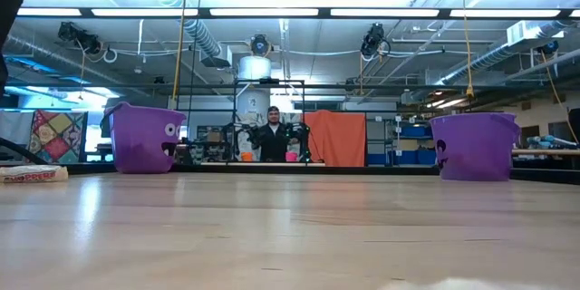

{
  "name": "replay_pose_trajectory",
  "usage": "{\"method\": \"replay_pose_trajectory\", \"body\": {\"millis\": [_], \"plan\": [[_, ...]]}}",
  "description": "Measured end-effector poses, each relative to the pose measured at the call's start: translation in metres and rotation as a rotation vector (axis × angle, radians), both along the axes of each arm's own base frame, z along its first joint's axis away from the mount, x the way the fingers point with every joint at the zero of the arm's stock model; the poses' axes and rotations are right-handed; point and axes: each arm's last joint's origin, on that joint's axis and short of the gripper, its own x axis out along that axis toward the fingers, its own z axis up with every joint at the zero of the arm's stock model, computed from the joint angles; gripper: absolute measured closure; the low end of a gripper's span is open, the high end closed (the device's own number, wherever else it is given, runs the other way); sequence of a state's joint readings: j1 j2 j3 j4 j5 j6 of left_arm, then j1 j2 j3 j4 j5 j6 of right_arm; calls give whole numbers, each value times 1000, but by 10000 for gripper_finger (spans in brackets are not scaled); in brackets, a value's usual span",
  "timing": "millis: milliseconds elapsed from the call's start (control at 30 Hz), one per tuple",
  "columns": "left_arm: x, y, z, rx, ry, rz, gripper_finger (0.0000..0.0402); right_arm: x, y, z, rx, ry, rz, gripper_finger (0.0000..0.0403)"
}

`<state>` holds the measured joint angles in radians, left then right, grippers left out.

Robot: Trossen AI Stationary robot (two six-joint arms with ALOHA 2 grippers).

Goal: Sort candy by brand, put in halloween buckets
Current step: Put the white chocolate bar into the green bucket

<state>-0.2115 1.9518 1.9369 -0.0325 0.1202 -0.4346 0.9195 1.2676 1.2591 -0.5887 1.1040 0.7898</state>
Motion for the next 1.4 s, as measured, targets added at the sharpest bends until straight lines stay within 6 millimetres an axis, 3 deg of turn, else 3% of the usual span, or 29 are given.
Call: {"method": "replay_pose_trajectory", "body": {"millis": [233, 400, 900, 1033, 1300, 1400], "plan": [[-9, 8, -12, 86, 189, 5, 385, -10, -3, 8, 31, -74, -62, 258], [-11, 10, -9, 116, 166, -44, 385, -18, -5, 14, 109, -71, 3, 258], [-8, 36, -11, 104, 201, -50, 385, 3, -17, 18, 107, -36, 60, 279], [-7, 39, -12, 105, 203, -44, 385, 4, -20, 17, 92, -33, 27, 302], [-8, 43, -16, 105, 250, -43, 385, 9, -28, 15, 109, 8, 36, 390], [-9, 43, -17, 100, 261, -76, 379, 10, -31, 13, 141, 22, 27, 394]]}}
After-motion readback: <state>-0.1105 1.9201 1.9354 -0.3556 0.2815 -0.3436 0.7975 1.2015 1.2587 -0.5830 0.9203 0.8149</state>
